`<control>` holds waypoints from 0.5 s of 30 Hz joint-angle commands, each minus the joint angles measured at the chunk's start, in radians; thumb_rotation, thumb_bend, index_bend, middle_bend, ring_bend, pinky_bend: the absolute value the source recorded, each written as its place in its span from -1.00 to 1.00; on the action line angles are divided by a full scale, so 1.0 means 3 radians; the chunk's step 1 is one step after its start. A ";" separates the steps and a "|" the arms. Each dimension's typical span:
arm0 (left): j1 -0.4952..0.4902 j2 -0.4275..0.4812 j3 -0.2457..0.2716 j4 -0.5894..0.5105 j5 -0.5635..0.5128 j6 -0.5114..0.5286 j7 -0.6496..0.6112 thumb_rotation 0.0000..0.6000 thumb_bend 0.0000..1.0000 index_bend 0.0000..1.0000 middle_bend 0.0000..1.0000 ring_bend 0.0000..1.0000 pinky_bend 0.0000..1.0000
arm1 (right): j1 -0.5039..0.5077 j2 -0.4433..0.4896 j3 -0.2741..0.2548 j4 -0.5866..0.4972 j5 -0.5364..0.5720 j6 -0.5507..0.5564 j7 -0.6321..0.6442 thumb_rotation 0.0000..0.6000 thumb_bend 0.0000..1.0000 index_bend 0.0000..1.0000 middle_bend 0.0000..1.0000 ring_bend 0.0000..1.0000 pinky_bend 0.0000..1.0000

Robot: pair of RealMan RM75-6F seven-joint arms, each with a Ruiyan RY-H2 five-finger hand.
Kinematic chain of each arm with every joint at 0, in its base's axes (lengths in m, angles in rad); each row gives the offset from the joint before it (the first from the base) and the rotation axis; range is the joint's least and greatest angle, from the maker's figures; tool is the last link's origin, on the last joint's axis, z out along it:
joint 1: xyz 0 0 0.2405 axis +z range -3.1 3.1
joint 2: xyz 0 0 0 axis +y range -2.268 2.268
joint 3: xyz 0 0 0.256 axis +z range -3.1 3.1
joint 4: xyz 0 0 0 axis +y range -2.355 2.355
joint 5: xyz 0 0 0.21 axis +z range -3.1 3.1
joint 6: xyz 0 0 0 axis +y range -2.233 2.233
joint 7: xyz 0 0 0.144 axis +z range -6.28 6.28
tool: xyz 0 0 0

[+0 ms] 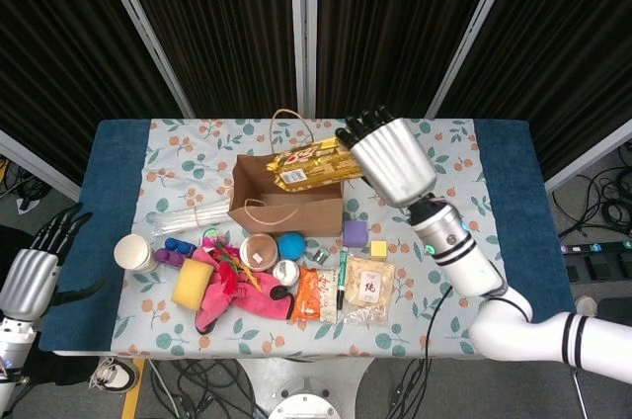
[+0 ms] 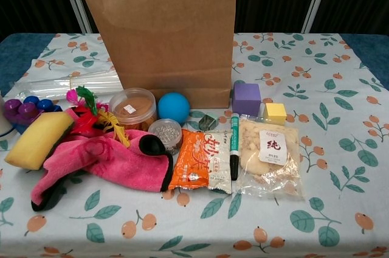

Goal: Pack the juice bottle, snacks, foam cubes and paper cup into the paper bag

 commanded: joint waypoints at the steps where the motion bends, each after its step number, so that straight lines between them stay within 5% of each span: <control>1: 0.0003 -0.0008 -0.0003 0.0017 -0.0006 0.0002 -0.0014 1.00 -0.82 -0.73 -0.80 -0.87 -0.69 | 0.0261 -0.0194 0.0066 0.0075 0.0293 -0.0135 -0.0268 1.00 -0.49 0.41 0.10 -0.17 -0.12; 15: 0.0011 -0.0025 -0.0025 0.0113 -0.0051 -0.0001 -0.0140 1.00 -0.82 -0.73 -0.80 -0.87 -0.69 | 0.0714 -0.0503 -0.0082 0.0265 0.0905 -0.0016 -0.0885 1.00 -0.52 0.37 0.04 -0.19 -0.22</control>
